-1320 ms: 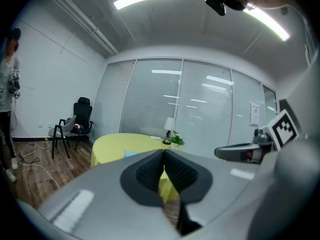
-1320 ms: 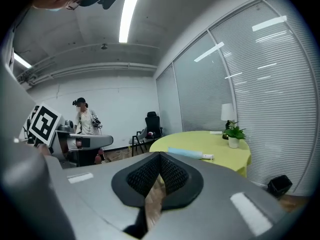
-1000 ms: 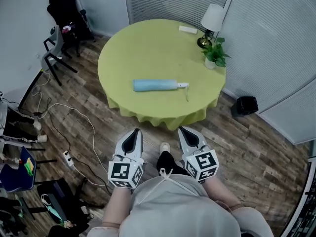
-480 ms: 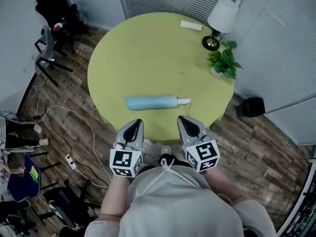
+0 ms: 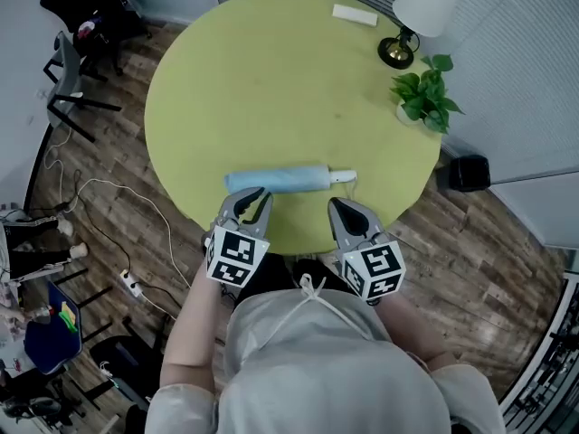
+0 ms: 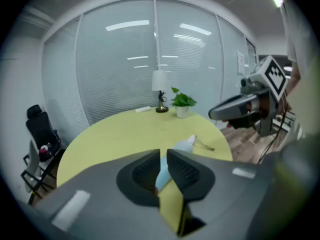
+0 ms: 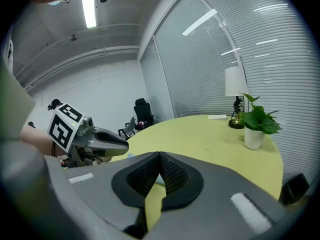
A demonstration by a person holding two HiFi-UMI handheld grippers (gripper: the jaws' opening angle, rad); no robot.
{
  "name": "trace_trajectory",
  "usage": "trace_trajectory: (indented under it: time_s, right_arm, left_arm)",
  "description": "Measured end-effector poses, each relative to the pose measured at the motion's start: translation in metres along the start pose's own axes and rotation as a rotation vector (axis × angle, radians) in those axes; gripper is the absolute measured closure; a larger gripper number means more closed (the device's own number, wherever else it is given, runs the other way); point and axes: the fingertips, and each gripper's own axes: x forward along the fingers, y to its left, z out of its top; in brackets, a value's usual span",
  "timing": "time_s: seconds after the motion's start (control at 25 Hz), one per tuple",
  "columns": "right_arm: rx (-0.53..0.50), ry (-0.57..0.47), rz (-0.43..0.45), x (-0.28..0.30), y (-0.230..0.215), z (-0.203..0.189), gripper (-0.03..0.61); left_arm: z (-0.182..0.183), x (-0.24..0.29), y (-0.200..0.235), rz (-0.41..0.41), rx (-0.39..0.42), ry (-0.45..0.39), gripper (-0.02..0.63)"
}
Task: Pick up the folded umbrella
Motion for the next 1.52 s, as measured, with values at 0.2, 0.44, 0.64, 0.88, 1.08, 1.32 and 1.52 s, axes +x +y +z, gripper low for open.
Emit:
trace_trajectory:
  time_s: [0.2,0.44,0.64,0.88,1.08,1.32,1.52]
  right_arm:
    - [0.048,0.017,-0.07,0.018,-0.01,-0.003,0.578]
    - [0.123,0.062,-0.163,0.033,-0.026,-0.022,0.578]
    - [0.172,0.092,-0.204,0.043,-0.034,-0.04,0.578]
    - [0.203,0.108,-0.224,0.047,-0.038,-0.05,0.578]
    - [0.217,0.115,-0.234,0.045,-0.041,-0.055,0.578]
    - [0.221,0.118,-0.241,0.045,-0.048,-0.06,0.578]
    - [0.224,0.12,-0.25,0.04,-0.047,-0.061,0.578]
  left_arm:
    - [-0.015,0.038,0.002,-0.171,0.164,0.134,0.471]
    - [-0.039,0.088,-0.003,-0.331,0.367,0.248,0.263]
    - [-0.059,0.123,-0.009,-0.405,0.494,0.331,0.187]
    - [-0.085,0.14,-0.024,-0.517,0.627,0.458,0.183]
    - [-0.101,0.145,-0.03,-0.575,0.667,0.533,0.249]
    - [-0.1,0.149,-0.032,-0.61,0.644,0.531,0.3]
    - [-0.101,0.143,-0.035,-0.562,0.66,0.513,0.319]
